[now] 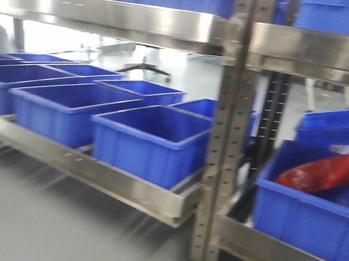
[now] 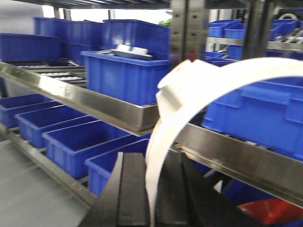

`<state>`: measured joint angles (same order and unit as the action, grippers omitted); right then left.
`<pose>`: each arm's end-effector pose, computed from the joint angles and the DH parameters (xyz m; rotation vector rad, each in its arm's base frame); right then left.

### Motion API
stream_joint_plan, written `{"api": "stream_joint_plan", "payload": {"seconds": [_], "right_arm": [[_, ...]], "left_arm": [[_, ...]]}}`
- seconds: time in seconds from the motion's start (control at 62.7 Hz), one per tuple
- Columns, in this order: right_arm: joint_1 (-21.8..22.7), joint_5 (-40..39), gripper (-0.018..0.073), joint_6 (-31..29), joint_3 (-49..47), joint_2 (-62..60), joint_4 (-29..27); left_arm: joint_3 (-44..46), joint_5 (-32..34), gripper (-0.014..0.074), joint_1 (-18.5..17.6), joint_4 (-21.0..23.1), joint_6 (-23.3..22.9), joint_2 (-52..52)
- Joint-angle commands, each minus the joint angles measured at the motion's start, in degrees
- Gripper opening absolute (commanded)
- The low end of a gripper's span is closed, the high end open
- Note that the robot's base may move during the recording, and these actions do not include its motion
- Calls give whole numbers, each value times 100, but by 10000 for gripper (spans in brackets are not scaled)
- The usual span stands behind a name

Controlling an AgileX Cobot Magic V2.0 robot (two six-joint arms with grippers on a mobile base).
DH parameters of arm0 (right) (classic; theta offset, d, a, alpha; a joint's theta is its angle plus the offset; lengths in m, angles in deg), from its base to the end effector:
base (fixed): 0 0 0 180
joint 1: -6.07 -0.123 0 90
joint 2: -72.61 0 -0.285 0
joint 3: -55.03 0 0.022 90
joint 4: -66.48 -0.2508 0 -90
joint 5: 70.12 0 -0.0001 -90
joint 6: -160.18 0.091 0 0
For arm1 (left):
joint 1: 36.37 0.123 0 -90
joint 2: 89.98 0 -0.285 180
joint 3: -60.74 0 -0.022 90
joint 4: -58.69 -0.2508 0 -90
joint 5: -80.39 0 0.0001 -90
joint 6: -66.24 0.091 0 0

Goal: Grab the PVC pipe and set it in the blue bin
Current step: 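Position both held clamps above an empty blue bin on the shelf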

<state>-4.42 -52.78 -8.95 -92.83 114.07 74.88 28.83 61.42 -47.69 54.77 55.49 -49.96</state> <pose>0.1106 0.0164 0.4023 -0.0717 1.5844 0.1474 0.1027 -0.0185 0.4035 0.0420 1.5900 -0.2325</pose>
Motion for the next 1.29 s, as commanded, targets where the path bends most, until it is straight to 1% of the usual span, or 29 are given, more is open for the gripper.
{"api": "stream_joint_plan", "payload": {"seconds": [0.0, 1.277], "right_arm": [[-6, -154, -169, -25, -12, -30, 3], [-6, -154, -169, -25, -12, -30, 3]], "left_arm": [[4, 160, -111, -47, -1, -40, -12], [4, 160, -111, -47, -1, -40, -12]]}}
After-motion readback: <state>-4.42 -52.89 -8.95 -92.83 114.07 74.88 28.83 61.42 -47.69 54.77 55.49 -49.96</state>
